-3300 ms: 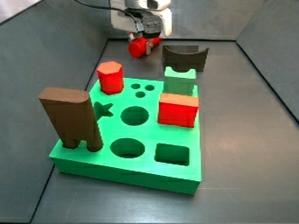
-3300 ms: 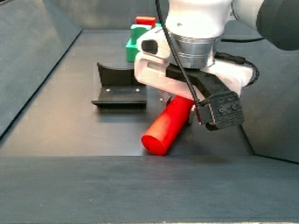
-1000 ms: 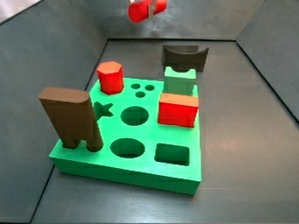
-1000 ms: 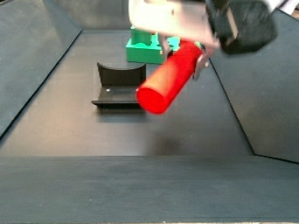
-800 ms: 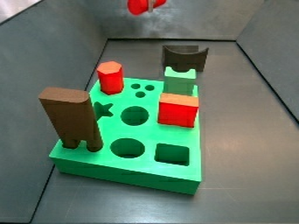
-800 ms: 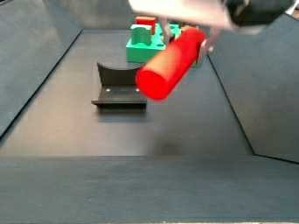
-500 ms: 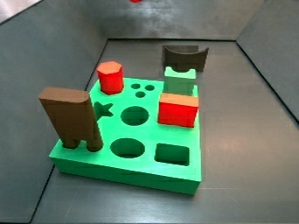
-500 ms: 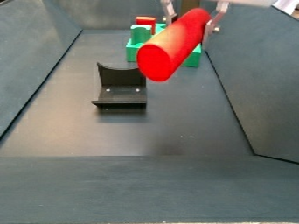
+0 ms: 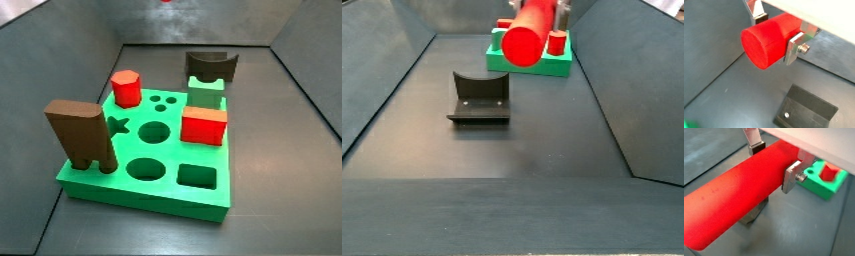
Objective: Pick up the round object. Move up. Place the round object on the fixture. Regrasp the round object. Move to above the board. Insert the round object.
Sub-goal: Place the round object on the fixture.
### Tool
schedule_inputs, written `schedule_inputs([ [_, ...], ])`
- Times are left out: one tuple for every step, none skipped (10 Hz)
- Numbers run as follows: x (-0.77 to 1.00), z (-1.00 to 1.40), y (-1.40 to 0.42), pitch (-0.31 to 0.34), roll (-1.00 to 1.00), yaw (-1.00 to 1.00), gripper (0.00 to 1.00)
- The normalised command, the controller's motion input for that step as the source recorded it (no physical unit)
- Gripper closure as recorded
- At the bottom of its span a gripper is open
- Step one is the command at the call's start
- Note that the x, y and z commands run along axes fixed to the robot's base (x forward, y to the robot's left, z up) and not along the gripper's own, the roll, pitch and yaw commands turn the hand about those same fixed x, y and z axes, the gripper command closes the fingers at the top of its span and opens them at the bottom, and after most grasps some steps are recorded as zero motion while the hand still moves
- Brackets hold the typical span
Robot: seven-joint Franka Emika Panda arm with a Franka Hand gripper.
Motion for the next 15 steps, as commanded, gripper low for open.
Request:
schedule_inputs([
  [1.0, 0.08, -0.38, 0.262, -0.1, 0.67, 1.0],
  [1.0, 0.06, -0.29, 0.215, -0.07, 0.38, 1.0],
  [1.0, 0.05, -0.24, 0.189, -0.06, 0.24, 1.0],
  [1.0, 0.04, -0.18, 0.168, -0.03, 0.13, 1.0],
  [1.0, 0.04, -0.15, 0.163, -0.02, 0.1, 1.0],
  [0.91, 0.03, -0.09, 0.158, 0.0, 0.06, 1.0],
  [0.82, 0.02, -0.06, 0.162, 0.01, 0.04, 1.0],
  [0.71, 0.02, -0.03, 0.16, 0.03, 0.03, 1.0],
  [0.63, 0.01, -0.02, 0.161, 0.04, 0.03, 1.0],
  [0.53, 0.01, -0.02, 0.169, 0.05, 0.03, 1.0],
  [0.67, -0.29, -0.47, 0.039, -1.0, 0.06, 1.0],
  [0.58, -0.27, -0.41, 0.04, -1.0, 0.06, 1.0],
  [0.54, -0.21, -0.27, 0.038, -1.0, 0.05, 1.0],
  [0.41, -0.09, -0.1, 0.043, -1.0, 0.04, 1.0],
  [0.28, -0.05, -0.06, 0.058, -1.0, 0.04, 1.0],
])
